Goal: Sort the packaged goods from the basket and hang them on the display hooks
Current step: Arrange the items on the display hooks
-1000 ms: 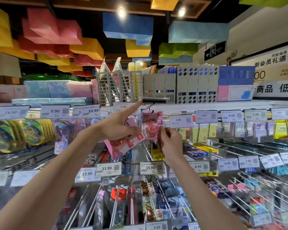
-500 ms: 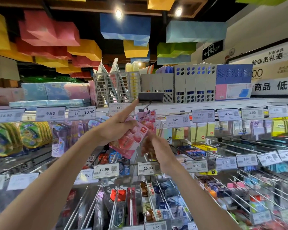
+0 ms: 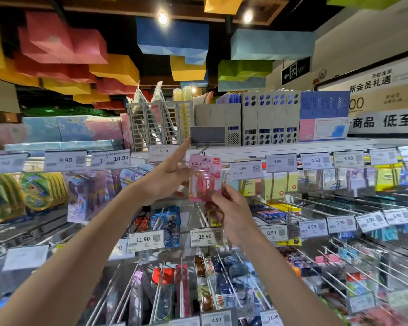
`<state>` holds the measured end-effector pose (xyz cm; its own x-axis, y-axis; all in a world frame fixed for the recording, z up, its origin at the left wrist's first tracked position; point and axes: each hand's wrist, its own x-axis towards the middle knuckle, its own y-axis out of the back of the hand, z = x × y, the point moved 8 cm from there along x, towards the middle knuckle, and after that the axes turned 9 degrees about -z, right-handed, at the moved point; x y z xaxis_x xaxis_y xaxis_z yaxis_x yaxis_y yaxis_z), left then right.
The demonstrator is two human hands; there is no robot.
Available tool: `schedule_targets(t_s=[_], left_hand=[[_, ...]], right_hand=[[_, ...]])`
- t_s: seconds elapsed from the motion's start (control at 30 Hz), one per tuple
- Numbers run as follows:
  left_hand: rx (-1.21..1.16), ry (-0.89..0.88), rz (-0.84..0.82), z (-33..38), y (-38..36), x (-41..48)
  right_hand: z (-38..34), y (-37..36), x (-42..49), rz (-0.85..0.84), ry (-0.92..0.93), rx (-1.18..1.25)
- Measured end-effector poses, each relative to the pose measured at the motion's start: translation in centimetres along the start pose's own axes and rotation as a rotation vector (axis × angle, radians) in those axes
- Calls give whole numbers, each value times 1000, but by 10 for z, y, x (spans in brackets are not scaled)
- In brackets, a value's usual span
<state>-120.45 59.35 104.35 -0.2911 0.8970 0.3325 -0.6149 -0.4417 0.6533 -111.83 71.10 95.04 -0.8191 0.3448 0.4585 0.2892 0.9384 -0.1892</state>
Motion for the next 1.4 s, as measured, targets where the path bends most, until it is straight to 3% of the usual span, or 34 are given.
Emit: schedule_targets(t_s=[0.33,0.67,0.8,0.93,1.1,1.4], left_hand=[[141,-2,-46,-1,-6,-1],[276,-53,-10,0,-11,-16],[213,-86,56,-8,-15,-32],[158,-35,65,-33,-18,-41],[277,14,57,-59,-19,-41],[296,-93,44,-63,-45,-76]], right_hand=[[-1,12,20,178,2,-90],[29,24,37,230,-256,10],[36,33,22,299,-300,2],[33,30,8,257,-275,-204],[11,10,-14,149,-163,-568],[22,-8,-59,15,-163,-934]])
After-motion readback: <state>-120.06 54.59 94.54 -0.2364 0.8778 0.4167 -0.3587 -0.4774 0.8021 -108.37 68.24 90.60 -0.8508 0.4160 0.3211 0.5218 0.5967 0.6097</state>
